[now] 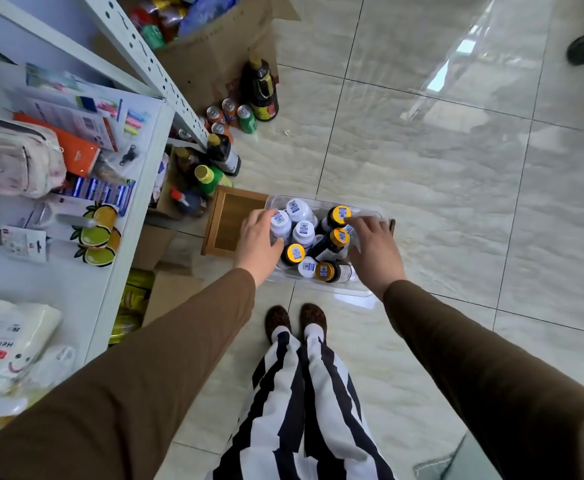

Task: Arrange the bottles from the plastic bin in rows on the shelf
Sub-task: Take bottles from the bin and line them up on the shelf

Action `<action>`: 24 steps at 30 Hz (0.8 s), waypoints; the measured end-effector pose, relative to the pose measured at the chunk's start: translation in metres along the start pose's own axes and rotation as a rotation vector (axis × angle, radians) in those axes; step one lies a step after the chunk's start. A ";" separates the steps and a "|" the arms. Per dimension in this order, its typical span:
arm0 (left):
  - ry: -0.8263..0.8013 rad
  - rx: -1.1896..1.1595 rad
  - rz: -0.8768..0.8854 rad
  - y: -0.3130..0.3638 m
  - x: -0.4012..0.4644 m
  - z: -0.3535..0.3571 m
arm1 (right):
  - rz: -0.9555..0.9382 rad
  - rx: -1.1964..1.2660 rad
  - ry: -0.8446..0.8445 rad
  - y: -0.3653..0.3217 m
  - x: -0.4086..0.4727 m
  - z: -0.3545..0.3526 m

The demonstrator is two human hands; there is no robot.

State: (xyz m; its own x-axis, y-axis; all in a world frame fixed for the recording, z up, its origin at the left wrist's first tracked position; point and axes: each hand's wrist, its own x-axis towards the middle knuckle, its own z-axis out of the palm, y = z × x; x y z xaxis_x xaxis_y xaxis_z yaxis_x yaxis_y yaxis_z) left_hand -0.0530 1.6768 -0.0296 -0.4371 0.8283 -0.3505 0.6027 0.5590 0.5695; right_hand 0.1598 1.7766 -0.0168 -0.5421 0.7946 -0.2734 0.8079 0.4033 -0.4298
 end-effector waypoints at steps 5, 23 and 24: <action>-0.107 0.217 0.028 -0.005 0.024 0.004 | 0.049 -0.264 -0.208 -0.007 0.011 0.011; 0.030 0.036 -0.161 0.011 -0.005 -0.007 | -0.092 -0.061 -0.292 -0.003 0.026 -0.015; 0.047 -0.015 -0.191 0.018 -0.012 -0.017 | -0.114 -0.041 -0.300 -0.004 0.027 -0.029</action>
State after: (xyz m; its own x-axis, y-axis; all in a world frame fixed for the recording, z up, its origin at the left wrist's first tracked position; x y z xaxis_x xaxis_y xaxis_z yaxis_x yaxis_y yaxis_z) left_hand -0.0482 1.6763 -0.0030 -0.5733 0.7044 -0.4186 0.4956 0.7049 0.5074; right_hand 0.1487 1.8091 0.0025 -0.6689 0.5763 -0.4695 0.7432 0.5048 -0.4391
